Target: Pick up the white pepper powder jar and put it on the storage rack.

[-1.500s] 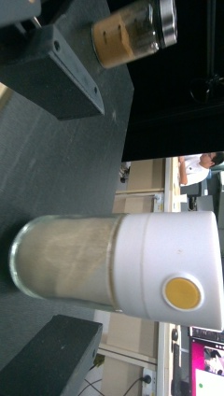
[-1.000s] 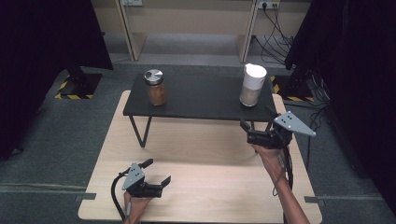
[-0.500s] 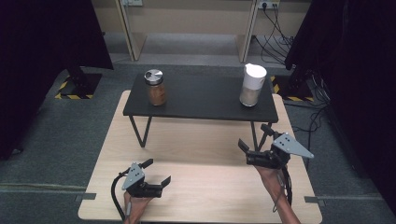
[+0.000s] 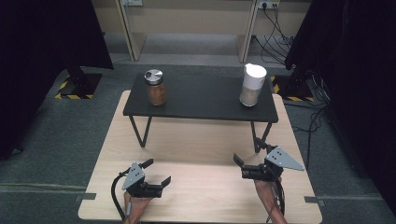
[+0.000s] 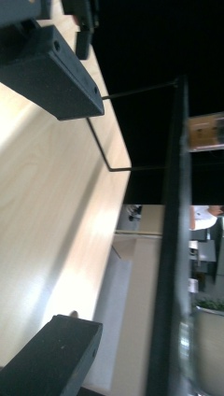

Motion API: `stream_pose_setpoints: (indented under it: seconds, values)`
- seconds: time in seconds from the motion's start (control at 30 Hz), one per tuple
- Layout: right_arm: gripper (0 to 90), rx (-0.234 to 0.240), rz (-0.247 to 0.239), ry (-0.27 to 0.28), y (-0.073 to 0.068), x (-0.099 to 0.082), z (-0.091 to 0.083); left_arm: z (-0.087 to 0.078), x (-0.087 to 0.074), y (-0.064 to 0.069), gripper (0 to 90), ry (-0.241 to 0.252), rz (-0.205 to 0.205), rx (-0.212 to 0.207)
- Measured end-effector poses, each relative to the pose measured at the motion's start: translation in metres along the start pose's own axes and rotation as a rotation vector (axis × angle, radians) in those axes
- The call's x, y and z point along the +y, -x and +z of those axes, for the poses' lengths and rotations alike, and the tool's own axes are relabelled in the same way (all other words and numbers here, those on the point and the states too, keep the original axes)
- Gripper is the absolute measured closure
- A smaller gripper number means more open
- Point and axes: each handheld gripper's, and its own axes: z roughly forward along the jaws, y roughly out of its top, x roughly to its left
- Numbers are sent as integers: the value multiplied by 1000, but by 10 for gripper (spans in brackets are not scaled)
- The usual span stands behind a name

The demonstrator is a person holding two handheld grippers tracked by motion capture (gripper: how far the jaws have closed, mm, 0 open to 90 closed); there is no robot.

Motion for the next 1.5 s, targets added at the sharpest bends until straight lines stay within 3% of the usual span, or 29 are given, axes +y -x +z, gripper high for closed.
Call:
stream_pose_setpoints:
  seconds: [0.37,0.47,0.77,0.93,1.03,1.5]
  values:
    - [2,24,31,-46,1,-34,8,0,0,-1,0,-2,-5,-2]
    - [2,34,22,-74,0,-35,11,0,0,-1,0,-2,-6,-1]
    - [4,79,25,-81,2,-49,13,0,0,-1,0,-1,-11,0]
    - [6,66,19,-131,-1,-59,17,0,0,-1,0,-2,-9,1]
    - [7,51,17,-159,-3,-59,19,0,0,-1,0,-1,-9,2]
    - [6,63,9,-165,-2,-59,20,1,0,-1,0,-5,-8,3]
